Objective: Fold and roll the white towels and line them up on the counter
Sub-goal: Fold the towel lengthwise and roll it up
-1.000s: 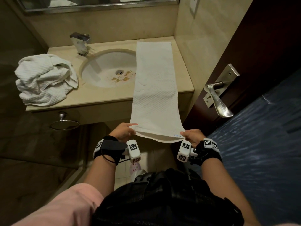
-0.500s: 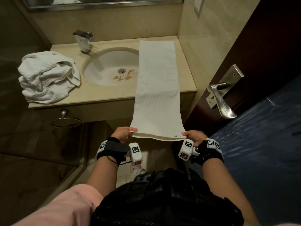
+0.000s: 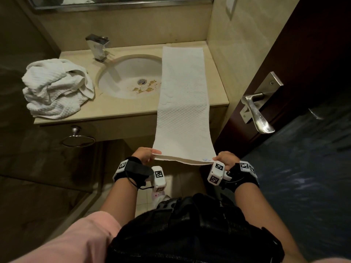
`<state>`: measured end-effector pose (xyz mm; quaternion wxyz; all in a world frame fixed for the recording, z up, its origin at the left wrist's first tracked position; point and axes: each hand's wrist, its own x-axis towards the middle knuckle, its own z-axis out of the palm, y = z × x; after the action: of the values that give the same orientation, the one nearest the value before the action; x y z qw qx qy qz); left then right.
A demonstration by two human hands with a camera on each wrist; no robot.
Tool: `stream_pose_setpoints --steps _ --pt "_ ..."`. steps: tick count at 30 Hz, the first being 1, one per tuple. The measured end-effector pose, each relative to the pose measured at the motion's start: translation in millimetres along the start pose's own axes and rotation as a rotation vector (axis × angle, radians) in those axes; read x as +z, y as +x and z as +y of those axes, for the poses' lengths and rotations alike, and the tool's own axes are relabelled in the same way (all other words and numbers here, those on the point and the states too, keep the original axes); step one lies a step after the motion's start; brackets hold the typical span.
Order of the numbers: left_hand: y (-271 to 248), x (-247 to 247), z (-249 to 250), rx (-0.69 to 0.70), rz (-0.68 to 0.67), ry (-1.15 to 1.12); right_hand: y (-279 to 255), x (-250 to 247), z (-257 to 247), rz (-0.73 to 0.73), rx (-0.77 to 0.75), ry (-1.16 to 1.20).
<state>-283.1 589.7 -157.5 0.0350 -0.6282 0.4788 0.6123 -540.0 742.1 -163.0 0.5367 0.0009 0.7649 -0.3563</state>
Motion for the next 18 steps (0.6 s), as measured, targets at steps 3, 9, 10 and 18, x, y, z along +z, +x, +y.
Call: stream_pose_setpoints --steps 3,9,10,18 --pt "-1 0 2 -0.007 -0.01 0.005 3 3 1 0.006 -0.069 0.005" --pt "-7 -2 5 -0.013 -0.058 -0.128 -4 1 -9 -0.166 -0.088 -0.028" --pt "-5 -1 3 -0.01 -0.065 -0.163 -6 1 -10 -0.179 -0.091 -0.041" --pt "6 -4 6 -0.005 -0.05 -0.442 -4 0 -23 -0.18 -0.071 -0.019"
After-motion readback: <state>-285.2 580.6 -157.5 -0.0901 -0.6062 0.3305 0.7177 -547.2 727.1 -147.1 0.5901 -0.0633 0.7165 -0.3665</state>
